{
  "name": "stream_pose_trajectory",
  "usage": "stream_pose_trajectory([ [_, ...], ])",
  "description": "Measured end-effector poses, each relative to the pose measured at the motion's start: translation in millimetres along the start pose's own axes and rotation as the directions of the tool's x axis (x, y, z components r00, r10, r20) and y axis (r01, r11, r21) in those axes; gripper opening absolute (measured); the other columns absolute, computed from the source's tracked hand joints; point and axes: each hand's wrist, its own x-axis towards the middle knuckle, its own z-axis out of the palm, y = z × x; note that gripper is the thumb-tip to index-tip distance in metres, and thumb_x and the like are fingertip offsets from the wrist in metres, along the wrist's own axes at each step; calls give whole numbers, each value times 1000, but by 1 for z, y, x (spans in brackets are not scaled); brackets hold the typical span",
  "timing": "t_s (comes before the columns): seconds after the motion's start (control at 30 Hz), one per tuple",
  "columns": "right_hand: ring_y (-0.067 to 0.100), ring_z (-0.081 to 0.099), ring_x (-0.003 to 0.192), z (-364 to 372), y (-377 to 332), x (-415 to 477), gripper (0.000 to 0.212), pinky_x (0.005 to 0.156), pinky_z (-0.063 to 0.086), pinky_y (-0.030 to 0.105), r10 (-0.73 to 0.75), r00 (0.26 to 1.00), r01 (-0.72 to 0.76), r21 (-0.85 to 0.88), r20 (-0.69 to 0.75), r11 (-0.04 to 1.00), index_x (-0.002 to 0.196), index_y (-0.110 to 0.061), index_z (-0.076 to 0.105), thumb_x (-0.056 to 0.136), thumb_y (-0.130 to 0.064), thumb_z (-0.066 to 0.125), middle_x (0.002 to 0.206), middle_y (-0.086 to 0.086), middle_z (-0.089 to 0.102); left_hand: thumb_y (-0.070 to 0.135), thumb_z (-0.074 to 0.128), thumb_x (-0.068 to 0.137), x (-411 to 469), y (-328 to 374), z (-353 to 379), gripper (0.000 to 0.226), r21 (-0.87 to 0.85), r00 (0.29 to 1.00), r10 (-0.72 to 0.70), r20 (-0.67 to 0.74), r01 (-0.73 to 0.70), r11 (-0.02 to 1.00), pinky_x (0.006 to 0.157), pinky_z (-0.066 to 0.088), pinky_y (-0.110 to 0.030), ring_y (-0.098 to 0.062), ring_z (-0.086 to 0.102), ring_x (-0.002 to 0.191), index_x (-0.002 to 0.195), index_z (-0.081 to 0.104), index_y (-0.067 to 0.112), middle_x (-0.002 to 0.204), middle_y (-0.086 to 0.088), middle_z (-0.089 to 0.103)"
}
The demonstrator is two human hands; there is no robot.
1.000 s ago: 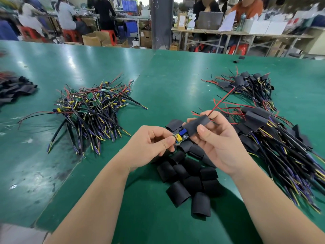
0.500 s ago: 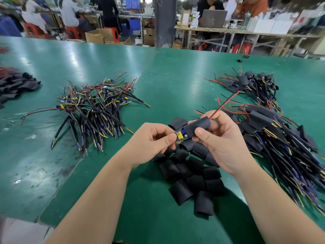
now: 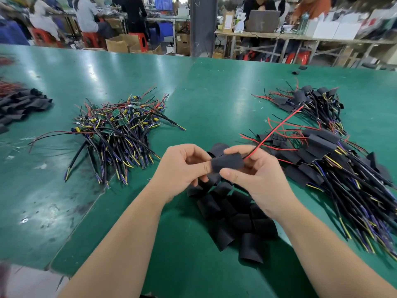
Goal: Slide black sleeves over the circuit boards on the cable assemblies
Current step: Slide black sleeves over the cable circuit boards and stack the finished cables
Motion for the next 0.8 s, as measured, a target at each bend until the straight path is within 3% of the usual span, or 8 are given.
stream_pose_trajectory([
  [0.13, 17, 66, 80, 11, -2, 0, 46, 70, 56, 25, 132, 989, -109, 262, -69, 959, 111, -22, 63, 78, 10, 65, 91, 6, 69, 0, 70, 80, 1, 0, 1, 20, -111, 999, 1, -40, -5, 994, 43, 47, -22, -14, 59, 45, 85, 53, 11, 55, -1, 63],
  [0.23, 12, 66, 58, 3, -12, 8, 30, 58, 55, 23, 249, 950, -110, 540, -191, 835, 93, -16, 55, 78, 10, 61, 63, 0, 64, 21, 73, 70, 0, 4, -1, 22, -163, 1000, 11, 13, -9, 987, 46, 49, -23, -16, 60, 50, 82, 58, 12, 66, -3, 69],
  [0.33, 12, 63, 55, -15, -25, 14, 24, 57, 53, 20, 275, 904, -45, 568, -327, 822, 76, -14, 49, 85, 6, 58, 63, 2, 65, 21, 74, 67, 0, 5, -6, 12, -153, 999, 13, 34, -7, 988, 43, 45, -22, -16, 56, 46, 74, 66, 16, 67, -8, 69],
  [0.43, 17, 59, 59, -41, -43, 20, 14, 58, 51, 23, 204, 863, 88, 534, -463, 841, 83, -14, 54, 92, -2, 53, 65, 5, 61, 16, 71, 80, 3, 2, -8, 9, -119, 998, -14, -56, 8, 993, 43, 44, -20, -12, 54, 43, 73, 67, 14, 65, -6, 69],
  [0.53, 15, 62, 55, -73, -65, 25, 25, 57, 54, 27, 37, 793, 178, 289, -608, 941, 91, -25, 70, 88, -10, 50, 67, -1, 67, 16, 64, 90, 11, -5, -16, 15, 27, 941, -30, -336, 41, 999, 49, 49, -23, -10, 59, 48, 75, 64, 13, 62, 2, 69],
  [0.6, 7, 63, 54, -99, -72, 26, 27, 52, 54, 25, -163, 730, 83, -150, -664, 985, 92, -39, 71, 79, -24, 54, 73, -10, 66, 22, 61, 89, 14, -13, -25, 15, 297, 839, 67, -540, 116, 948, 65, 49, -27, -11, 62, 64, 75, 64, 21, 67, 7, 67],
  [0.7, 12, 66, 75, -125, -65, 25, 39, 75, 55, 43, -330, 663, -266, -624, -672, 735, 108, -29, 61, 76, -49, 52, 92, -7, 67, 25, 58, 85, 13, -22, -38, 15, 627, 691, 282, -665, 313, 714, 81, 37, -30, -22, 53, 100, 98, 65, 26, 101, 4, 64],
  [0.8, 35, 60, 102, -133, -45, 23, 25, 93, 45, 55, -348, 746, -398, -799, -568, 450, 104, -20, 64, 82, -26, 55, 107, 11, 66, 30, 58, 85, 13, -31, -51, 47, 663, 677, 206, -706, 531, 528, 101, 26, -43, -33, 35, 123, 130, 50, 28, 134, -9, 46],
])
